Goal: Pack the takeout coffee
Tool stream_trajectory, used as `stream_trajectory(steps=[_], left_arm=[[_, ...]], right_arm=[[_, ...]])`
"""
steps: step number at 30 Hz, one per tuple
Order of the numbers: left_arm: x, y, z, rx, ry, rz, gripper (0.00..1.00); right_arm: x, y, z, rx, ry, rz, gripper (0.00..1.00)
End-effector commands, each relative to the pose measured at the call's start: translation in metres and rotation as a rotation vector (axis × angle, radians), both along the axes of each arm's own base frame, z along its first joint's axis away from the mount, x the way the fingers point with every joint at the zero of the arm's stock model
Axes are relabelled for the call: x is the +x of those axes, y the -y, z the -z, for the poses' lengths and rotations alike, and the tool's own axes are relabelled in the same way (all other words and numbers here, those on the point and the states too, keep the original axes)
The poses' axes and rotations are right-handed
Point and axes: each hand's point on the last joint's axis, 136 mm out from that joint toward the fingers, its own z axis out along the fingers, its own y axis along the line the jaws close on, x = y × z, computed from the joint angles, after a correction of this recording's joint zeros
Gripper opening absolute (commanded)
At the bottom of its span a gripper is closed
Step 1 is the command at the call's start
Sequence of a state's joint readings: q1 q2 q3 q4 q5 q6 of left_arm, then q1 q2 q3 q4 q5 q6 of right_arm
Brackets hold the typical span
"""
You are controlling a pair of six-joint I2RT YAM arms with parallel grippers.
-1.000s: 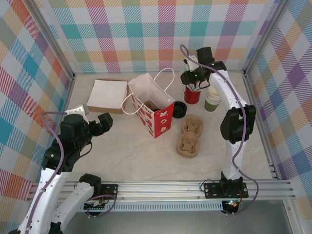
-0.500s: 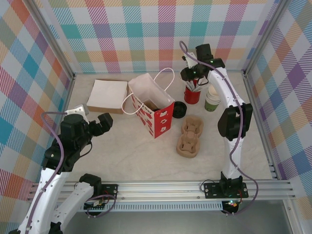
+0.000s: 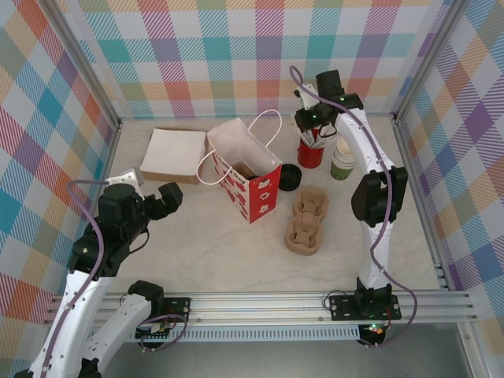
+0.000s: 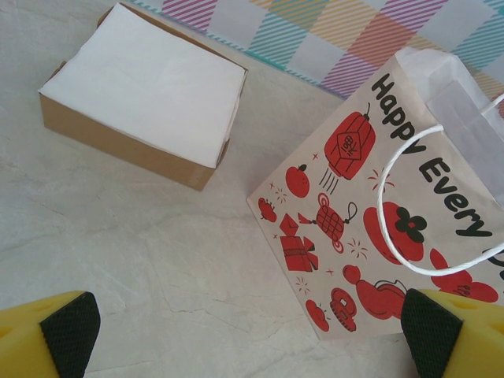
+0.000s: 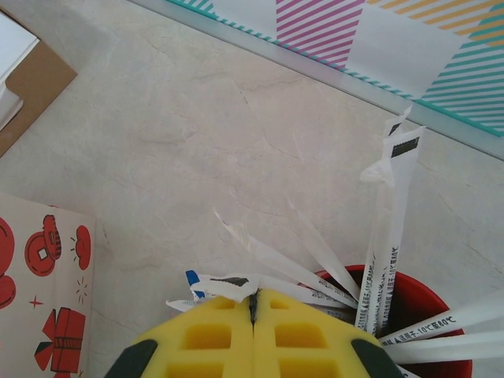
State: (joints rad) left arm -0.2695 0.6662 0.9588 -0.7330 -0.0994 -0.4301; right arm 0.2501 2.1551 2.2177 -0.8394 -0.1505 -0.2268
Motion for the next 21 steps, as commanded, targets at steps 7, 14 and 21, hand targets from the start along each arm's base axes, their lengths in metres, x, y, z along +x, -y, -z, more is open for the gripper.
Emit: stream_trajectory(steps=[7,14,21], left_arm=[[0.0,-0.006,-0.003,0.01,0.009,-0.023,1.0],[0.0,-0.005,-0.006,0.005,0.018,-0.019,1.0],[0.002,-0.004,-0.01,-0.005,0.033,-0.015,1.0]], right_arm=[[-0.015,0.004,-0.044,0.001,0.082,-0.022,0.0],[-0.034,0.015,-0.086,0.018,0.174,0.022,0.0],[-0.071,0.034,-0.136,0.039,0.258,0.095,0.0]])
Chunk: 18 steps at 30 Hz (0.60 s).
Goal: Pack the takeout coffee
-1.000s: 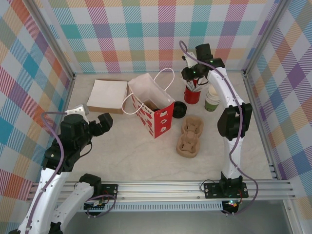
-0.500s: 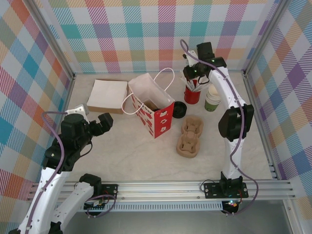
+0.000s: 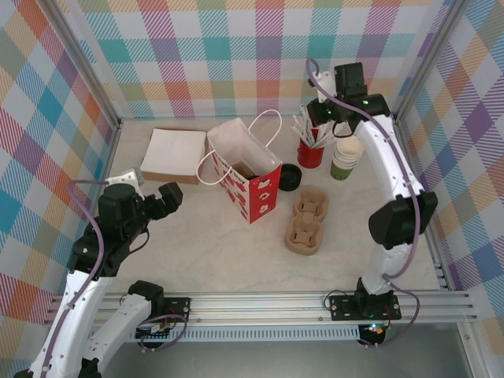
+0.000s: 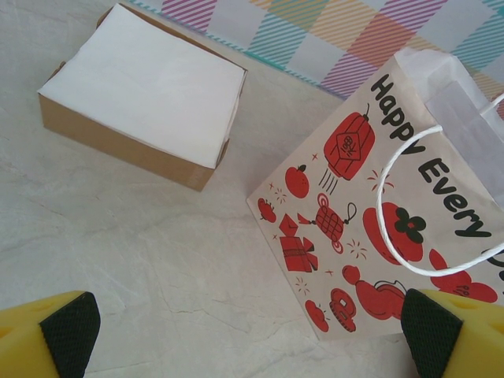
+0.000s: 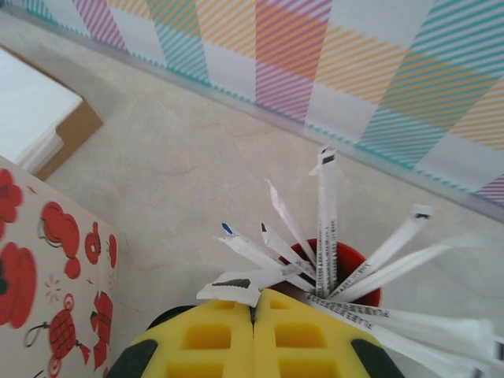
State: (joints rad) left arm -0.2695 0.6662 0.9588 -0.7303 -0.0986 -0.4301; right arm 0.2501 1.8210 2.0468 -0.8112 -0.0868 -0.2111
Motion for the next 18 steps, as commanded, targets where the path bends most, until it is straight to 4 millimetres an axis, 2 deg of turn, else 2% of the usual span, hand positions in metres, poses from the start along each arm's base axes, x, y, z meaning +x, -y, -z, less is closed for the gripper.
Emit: stream_trajectory(steps=[1,11,18], left_arm=[[0.002,-0.004,-0.01,-0.006,0.033,-0.016,1.0],[0.009,-0.001,-0.016,-0.013,0.04,-0.01,1.0],[0.014,0.002,-0.018,-0.018,0.036,-0.009,1.0]], right_arm=[[-0.018,0.011,-0.034,0.024,0.076,0.043,0.0],[-0.075,0.025,-0.087,0.085,0.165,0.065,0.0],[-0.124,0.01,-0.122,0.241,0.176,-0.028,0.0]])
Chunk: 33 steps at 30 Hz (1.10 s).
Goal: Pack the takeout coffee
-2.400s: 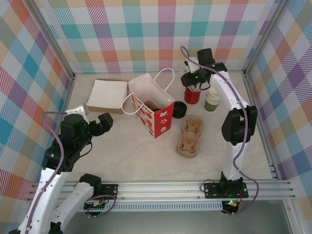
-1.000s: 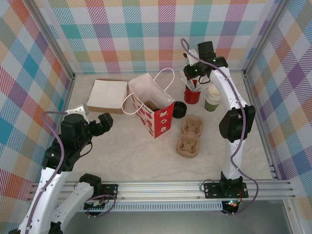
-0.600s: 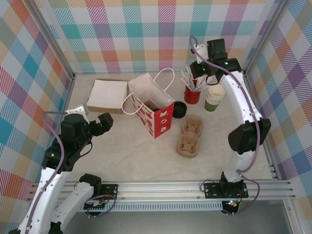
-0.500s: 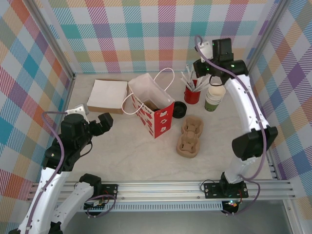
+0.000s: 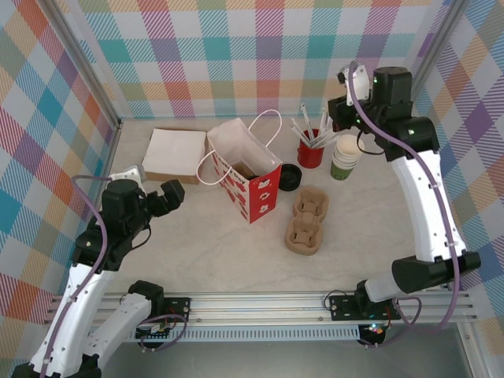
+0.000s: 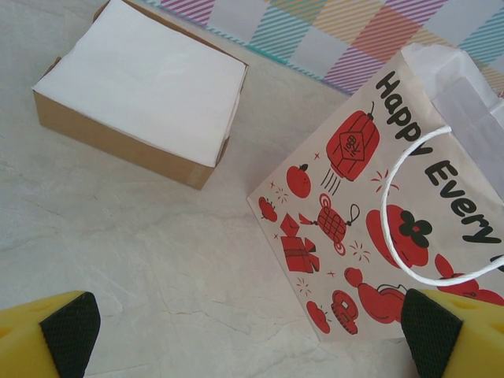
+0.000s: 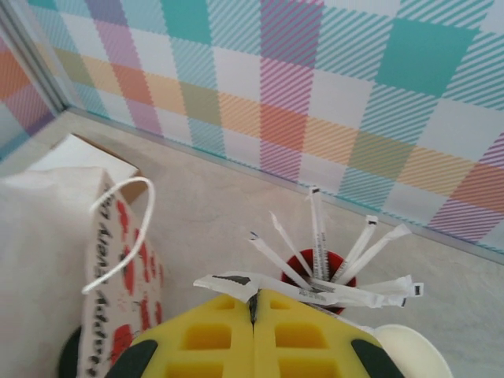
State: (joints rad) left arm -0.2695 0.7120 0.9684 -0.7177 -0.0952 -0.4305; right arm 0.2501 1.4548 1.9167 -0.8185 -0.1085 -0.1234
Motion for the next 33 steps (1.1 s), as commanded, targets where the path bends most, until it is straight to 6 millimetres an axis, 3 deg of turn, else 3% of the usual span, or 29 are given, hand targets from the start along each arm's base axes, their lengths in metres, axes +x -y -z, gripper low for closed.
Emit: stream_trajectory(steps=[1,9,14,19,26,33], left_arm=[[0.005,-0.001,-0.021,-0.023,0.058,-0.013,1.0],[0.005,-0.003,-0.022,-0.03,0.057,-0.027,1.0],[0.003,-0.006,-0.02,-0.031,0.054,-0.044,1.0],[0.0,-0.007,-0.019,-0.034,0.052,-0.044,1.0],[-0.002,-0.009,-0.022,-0.018,0.054,-0.047,1.0],[-0.002,-0.01,-0.02,-0.016,0.053,-0.053,1.0]], right_arm=[[-0.034,-0.016,-0.025,0.125,0.002,-0.092,0.0],[-0.101,-0.066,-0.084,0.33,0.046,-0.38,0.0],[-0.119,-0.113,-0.091,0.366,0.023,-0.539,0.0],[-0.095,-0.153,-0.068,0.325,-0.003,-0.552,0.0],[-0.045,-0.185,-0.035,0.255,-0.052,-0.514,0.0],[-0.017,-0.216,0.029,0.22,-0.217,-0.525,0.0]])
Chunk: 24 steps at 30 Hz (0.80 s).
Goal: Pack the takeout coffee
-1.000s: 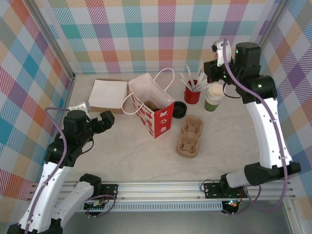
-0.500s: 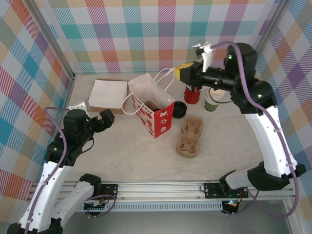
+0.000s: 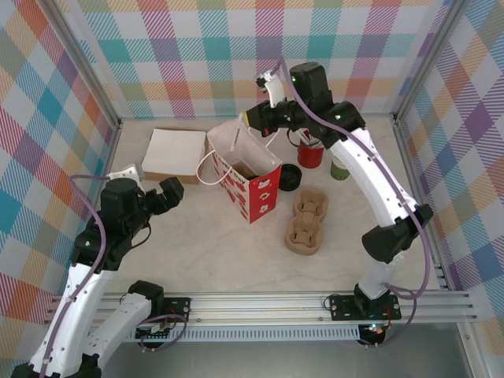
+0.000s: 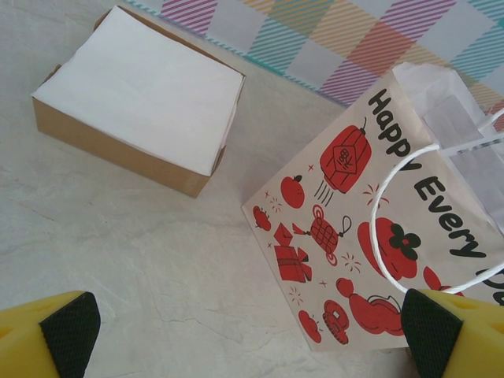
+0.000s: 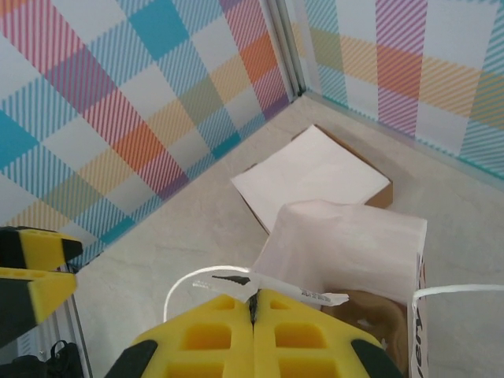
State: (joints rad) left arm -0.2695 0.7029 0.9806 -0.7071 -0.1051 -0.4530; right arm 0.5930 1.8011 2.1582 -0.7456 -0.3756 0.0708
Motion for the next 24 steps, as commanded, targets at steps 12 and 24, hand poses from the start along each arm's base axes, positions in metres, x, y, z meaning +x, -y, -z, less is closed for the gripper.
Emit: stream_trajectory(steps=[12,24], left_arm=[[0.0,-0.012,-0.011,0.018,0.0,-0.058,1.0],[0.037,-0.023,0.001,0.049,-0.128,-0.133,1.0]], right_arm=[[0.009,-0.007,-0.002,-0.074,0.014,0.013,0.38],[-0.053,0.074,-0.036,-0.095,0.084,0.192,0.65]])
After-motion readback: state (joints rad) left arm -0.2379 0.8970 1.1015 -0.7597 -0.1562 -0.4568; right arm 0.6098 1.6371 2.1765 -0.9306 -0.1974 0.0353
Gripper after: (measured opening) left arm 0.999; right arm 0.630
